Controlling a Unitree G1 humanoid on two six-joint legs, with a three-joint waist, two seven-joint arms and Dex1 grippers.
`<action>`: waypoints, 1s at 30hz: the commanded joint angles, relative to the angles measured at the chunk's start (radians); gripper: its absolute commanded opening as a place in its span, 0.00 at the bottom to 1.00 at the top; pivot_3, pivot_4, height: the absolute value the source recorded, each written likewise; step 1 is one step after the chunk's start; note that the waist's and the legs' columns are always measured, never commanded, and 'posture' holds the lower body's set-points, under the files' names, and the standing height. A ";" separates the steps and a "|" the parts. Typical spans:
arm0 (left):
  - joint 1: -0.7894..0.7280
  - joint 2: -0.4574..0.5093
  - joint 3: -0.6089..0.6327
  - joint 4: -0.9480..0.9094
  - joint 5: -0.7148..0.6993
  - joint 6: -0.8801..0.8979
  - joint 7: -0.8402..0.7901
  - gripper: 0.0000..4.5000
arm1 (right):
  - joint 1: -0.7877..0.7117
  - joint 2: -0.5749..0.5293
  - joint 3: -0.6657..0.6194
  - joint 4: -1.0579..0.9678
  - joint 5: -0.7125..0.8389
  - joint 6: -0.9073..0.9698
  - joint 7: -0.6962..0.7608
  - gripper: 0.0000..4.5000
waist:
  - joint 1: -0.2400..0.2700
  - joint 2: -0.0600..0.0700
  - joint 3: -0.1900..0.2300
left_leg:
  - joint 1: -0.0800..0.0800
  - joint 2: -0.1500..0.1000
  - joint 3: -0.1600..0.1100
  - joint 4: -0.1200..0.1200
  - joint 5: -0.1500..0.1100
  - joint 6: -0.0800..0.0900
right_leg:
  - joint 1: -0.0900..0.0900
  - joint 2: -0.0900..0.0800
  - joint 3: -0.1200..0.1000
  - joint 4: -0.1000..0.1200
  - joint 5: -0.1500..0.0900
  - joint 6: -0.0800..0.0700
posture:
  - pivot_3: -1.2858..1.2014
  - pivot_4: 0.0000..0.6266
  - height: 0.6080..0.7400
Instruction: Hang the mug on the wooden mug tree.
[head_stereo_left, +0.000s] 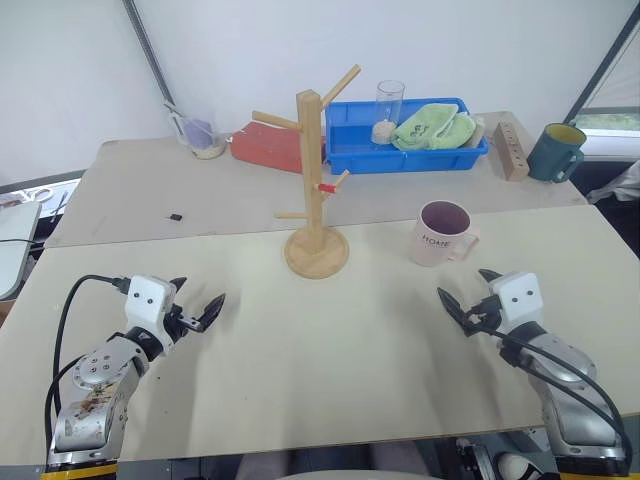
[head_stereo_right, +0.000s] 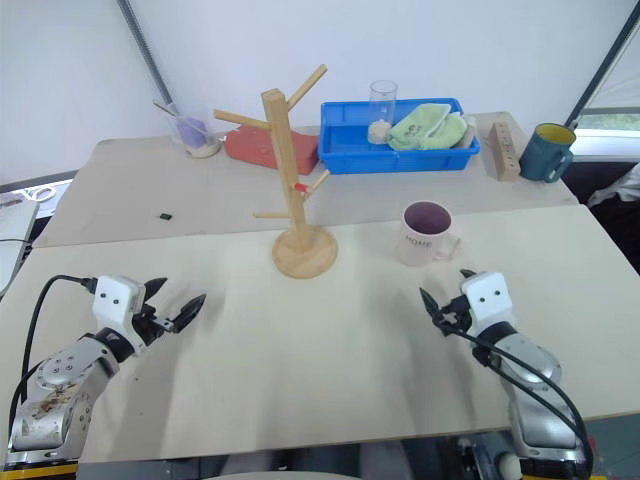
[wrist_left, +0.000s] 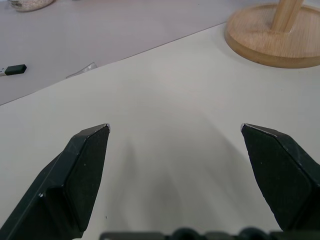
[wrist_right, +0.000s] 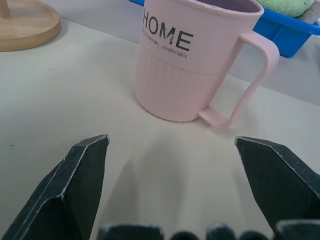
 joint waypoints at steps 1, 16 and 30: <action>-0.002 0.012 0.033 -0.036 -0.024 -0.001 -0.009 1.00 | 0.004 -0.009 -0.020 -0.029 0.011 -0.021 0.008 1.00 | 0.000 0.000 0.000 | 0.000 0.000 0.000 0.000 0.000 0.000 | 0.000 0.000 0.000 0.000 0.000 0.000 | 0.52 0.24 1.00; -0.106 0.201 0.033 -0.287 -0.391 0.222 -0.278 1.00 | 0.048 -0.012 -0.082 -0.159 0.016 0.077 -0.043 1.00 | 0.003 -0.001 0.000 | 0.000 0.000 0.000 0.000 0.000 0.000 | -0.001 -0.001 0.000 -0.002 0.000 0.000 | 0.52 0.24 1.00; -0.427 0.230 -0.084 -0.309 -0.461 0.300 -0.284 1.00 | -0.105 0.085 -0.059 -0.052 -0.041 0.127 -0.220 1.00 | -0.002 0.000 0.000 | 0.001 0.000 0.000 0.000 0.005 0.008 | 0.000 0.002 0.002 0.002 0.000 0.000 | 0.52 0.24 1.00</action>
